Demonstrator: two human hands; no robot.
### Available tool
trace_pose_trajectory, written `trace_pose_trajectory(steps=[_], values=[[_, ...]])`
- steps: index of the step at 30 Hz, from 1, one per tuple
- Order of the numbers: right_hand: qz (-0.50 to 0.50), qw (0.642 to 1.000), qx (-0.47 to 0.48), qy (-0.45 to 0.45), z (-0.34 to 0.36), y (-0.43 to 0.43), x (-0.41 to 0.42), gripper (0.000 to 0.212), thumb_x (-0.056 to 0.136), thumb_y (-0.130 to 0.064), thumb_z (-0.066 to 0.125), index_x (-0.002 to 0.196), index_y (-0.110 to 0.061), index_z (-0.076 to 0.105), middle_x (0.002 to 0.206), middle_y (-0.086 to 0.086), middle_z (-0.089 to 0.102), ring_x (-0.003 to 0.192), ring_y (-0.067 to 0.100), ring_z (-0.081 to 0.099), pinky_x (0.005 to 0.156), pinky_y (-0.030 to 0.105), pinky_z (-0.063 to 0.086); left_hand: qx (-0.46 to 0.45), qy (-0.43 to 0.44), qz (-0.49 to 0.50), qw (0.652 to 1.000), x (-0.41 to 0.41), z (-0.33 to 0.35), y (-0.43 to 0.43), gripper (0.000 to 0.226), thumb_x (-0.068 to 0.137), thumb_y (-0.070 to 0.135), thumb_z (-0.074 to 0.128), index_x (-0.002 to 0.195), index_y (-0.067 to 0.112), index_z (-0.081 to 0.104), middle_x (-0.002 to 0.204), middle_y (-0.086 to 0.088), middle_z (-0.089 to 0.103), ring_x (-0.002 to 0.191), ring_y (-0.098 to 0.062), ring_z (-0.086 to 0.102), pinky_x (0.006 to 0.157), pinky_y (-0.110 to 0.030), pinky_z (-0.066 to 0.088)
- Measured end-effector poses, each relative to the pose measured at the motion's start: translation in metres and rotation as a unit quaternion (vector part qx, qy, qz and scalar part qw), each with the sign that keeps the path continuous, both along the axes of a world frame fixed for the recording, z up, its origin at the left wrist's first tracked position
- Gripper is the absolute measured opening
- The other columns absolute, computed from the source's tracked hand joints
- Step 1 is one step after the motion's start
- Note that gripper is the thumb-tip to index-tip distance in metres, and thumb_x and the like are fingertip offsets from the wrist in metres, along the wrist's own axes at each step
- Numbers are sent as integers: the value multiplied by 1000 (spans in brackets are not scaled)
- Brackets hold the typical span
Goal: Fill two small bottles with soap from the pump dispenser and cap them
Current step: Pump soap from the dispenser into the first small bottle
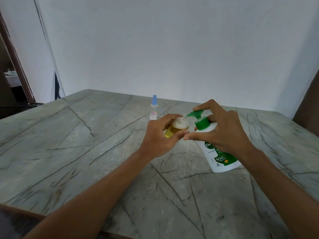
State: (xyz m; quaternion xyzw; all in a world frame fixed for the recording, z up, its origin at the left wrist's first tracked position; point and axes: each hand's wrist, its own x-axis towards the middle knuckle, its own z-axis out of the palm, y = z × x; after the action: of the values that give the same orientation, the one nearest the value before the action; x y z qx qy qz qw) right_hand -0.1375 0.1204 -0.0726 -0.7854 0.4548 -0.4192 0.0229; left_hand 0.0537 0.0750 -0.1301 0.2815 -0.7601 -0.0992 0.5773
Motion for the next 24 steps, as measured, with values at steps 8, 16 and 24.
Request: trace_pose_trajectory(steps=[8, 16, 24], values=[[4, 1000, -2, 10, 1, 1, 0, 74, 46, -77, 70, 111, -58, 40, 98, -24, 59, 71, -8, 59, 61, 3, 45, -2, 17, -1, 1000, 0, 2, 0, 42, 78, 22, 81, 114, 6, 66, 105, 7, 68, 95, -5, 66, 78, -11, 52], [2, 1000, -2, -7, 1, 2, 0, 62, 43, -72, 73, 94, -54, 45, 96, -13, 66, 75, -2, 64, 62, 8, 48, -1, 7, -11, 1000, 0, 2, 1, 44, 77, 21, 83, 114, 6, 66, 101, 6, 69, 93, -6, 67, 77, -13, 54], [17, 999, 8, 36, 2, 0, -2, 84, 49, -70, 75, 123, -55, 39, 99, -18, 67, 80, 1, 65, 69, -2, 43, 4, 29, -3, 1000, 2, 4, 0, 42, 79, 23, 81, 115, 6, 66, 103, 4, 69, 96, -10, 68, 80, -15, 55]])
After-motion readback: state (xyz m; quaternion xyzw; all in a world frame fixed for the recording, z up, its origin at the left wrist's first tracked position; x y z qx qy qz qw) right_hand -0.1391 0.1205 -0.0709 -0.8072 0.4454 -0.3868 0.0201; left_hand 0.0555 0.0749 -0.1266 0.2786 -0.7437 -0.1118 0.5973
